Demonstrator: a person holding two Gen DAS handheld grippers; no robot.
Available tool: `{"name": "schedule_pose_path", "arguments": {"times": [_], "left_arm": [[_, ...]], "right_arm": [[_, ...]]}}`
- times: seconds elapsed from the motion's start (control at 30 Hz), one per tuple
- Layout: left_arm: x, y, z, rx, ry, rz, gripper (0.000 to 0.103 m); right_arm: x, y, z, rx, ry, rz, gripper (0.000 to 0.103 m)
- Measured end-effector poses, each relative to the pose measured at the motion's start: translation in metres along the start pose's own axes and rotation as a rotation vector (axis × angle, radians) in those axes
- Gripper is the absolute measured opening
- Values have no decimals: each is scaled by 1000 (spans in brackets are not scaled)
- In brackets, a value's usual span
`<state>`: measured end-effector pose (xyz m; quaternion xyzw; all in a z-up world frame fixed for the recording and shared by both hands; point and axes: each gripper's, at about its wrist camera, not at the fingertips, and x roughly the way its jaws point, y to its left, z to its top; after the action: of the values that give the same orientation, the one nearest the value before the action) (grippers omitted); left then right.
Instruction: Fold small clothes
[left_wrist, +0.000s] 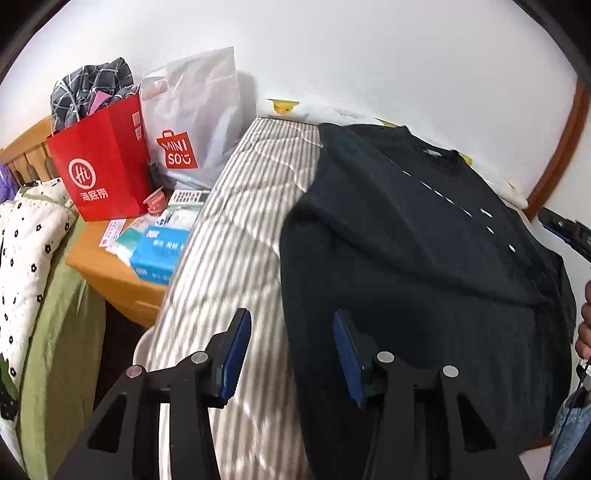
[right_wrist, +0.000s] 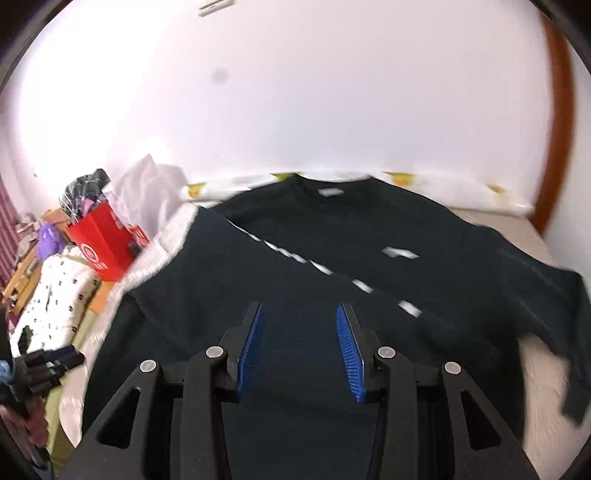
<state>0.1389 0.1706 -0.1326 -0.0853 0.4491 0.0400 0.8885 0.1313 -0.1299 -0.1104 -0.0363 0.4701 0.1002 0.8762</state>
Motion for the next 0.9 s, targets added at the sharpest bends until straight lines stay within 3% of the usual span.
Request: {"name": "schedule_pose_path", "arguments": {"times": [0.2,0.43,0.9], "left_arm": [[31,3,33,24,11,-3,43],[67,9,53,41,41,-8,34],[104,14,70,69,65,-68,23]], "right_arm": [[72,34,44,-39,27,66,41],[165,77,89,-103,95,133,41],[296,146,135,-169,213,282,41]]}}
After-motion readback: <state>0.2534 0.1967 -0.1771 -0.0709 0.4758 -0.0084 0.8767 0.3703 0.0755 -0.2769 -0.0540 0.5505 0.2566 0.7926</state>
